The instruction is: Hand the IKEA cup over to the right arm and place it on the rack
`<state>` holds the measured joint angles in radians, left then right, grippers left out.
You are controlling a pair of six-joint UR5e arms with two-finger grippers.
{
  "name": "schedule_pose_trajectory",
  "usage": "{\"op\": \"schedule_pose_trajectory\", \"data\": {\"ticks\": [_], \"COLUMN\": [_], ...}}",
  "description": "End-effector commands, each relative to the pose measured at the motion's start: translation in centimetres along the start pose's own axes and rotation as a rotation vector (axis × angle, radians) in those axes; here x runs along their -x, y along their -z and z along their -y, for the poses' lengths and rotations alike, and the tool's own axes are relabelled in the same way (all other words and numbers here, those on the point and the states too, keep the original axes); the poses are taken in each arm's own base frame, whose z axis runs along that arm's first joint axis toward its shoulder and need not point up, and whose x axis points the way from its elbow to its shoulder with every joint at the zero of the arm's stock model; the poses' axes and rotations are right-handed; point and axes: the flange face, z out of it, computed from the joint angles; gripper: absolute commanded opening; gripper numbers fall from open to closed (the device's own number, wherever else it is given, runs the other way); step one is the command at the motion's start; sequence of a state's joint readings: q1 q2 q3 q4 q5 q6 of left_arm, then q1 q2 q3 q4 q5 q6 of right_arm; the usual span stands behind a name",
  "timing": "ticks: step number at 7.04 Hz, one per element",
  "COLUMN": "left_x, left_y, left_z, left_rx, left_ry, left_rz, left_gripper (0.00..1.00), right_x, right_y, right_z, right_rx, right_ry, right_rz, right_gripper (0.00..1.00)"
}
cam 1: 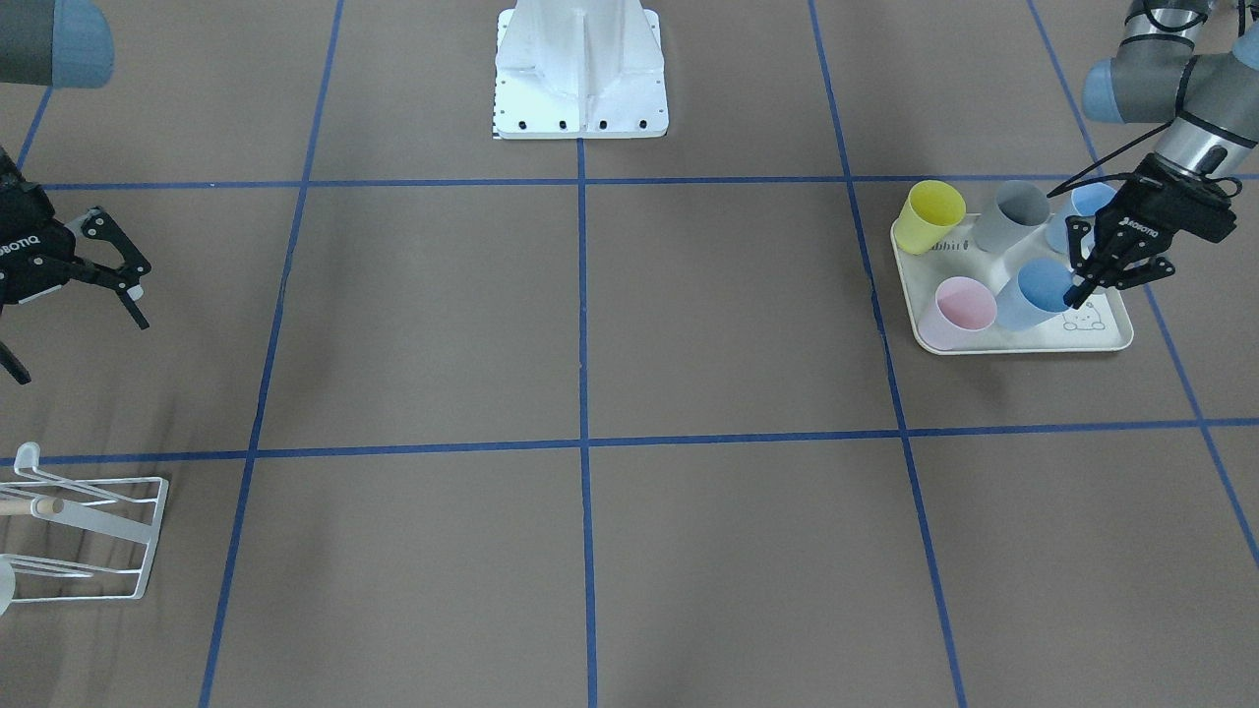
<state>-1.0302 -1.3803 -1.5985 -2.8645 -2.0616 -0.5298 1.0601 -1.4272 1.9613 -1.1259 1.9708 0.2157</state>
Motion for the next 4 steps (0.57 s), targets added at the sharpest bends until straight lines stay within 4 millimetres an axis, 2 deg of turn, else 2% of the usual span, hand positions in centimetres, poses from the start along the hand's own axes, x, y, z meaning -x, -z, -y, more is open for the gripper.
{"op": "schedule_pose_trajectory", "data": {"ticks": [1, 2, 3, 4], "left_x": [1.2, -1.4, -5.2, -8.5], "left_y": [5.4, 7.0, 9.1, 10.5], "left_z": [4.0, 7.0, 11.1, 14.2], "left_rx": [-0.037, -0.037, -0.067, -0.094], "left_ry": [0.05, 0.122, 0.322, 0.517], "left_rz": [-0.059, -0.075, -0.113, -0.185], "left_gripper": [0.0, 0.0, 0.0, 0.0], "right_x": [1.3, 3.1, 5.6, 7.4], "right_y": [0.3, -0.2, -0.4, 0.1], "right_z": [0.9, 1.0, 2.1, 4.7], "right_rx": [-0.085, -0.135, -0.193, -0.235], "right_ry": [0.017, 0.026, 0.067, 0.044], "right_rz": [0.032, 0.074, 0.119, 0.149], "right_gripper": [1.0, 1.0, 1.0, 1.0]}}
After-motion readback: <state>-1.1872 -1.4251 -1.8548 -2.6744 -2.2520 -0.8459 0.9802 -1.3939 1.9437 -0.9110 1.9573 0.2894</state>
